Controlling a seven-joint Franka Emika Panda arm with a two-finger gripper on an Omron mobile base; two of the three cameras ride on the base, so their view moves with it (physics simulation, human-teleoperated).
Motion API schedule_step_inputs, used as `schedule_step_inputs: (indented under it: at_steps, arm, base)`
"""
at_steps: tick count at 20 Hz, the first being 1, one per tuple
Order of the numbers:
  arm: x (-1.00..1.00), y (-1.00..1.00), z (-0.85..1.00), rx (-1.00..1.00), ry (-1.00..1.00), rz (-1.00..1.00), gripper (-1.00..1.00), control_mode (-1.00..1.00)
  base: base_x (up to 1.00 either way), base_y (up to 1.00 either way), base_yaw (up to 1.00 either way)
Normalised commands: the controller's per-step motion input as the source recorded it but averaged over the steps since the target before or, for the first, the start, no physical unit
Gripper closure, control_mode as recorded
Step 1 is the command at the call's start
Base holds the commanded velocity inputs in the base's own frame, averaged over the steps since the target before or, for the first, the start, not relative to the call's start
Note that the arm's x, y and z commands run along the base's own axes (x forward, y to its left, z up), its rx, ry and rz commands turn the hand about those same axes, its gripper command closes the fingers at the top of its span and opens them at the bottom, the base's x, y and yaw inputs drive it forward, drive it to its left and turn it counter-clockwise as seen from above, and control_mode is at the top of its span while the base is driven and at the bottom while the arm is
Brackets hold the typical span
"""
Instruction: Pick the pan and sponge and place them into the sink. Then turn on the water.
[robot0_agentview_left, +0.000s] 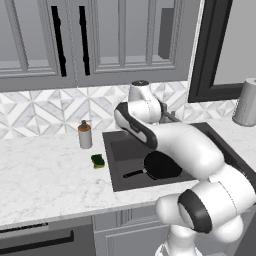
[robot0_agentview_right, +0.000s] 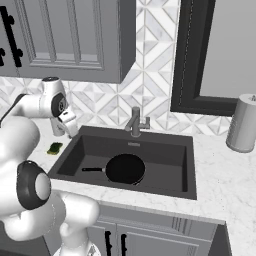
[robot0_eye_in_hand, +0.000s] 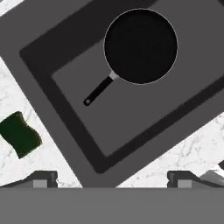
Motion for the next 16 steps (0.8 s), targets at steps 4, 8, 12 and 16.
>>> schedule_step_inputs:
  at_steps: [4, 8, 12, 16]
  arm:
    - [0.0, 0.54, -0.31, 0.0, -0.06, 0.45, -1.0, -1.0]
    - [0.0, 0.47, -0.29, 0.0, -0.13, 0.46, -1.0, -1.0]
    - [0.05, 0.42, -0.18, 0.0, 0.04, 0.39, -1.0, -1.0]
    - [0.33, 0.37, -0.17, 0.0, 0.06, 0.34, -1.0, -1.0]
  base:
    - [0.0, 0.0, 0.0]
    - [0.0, 0.0, 0.0]
    - [0.0, 0.0, 0.0]
    - [0.0, 0.0, 0.0]
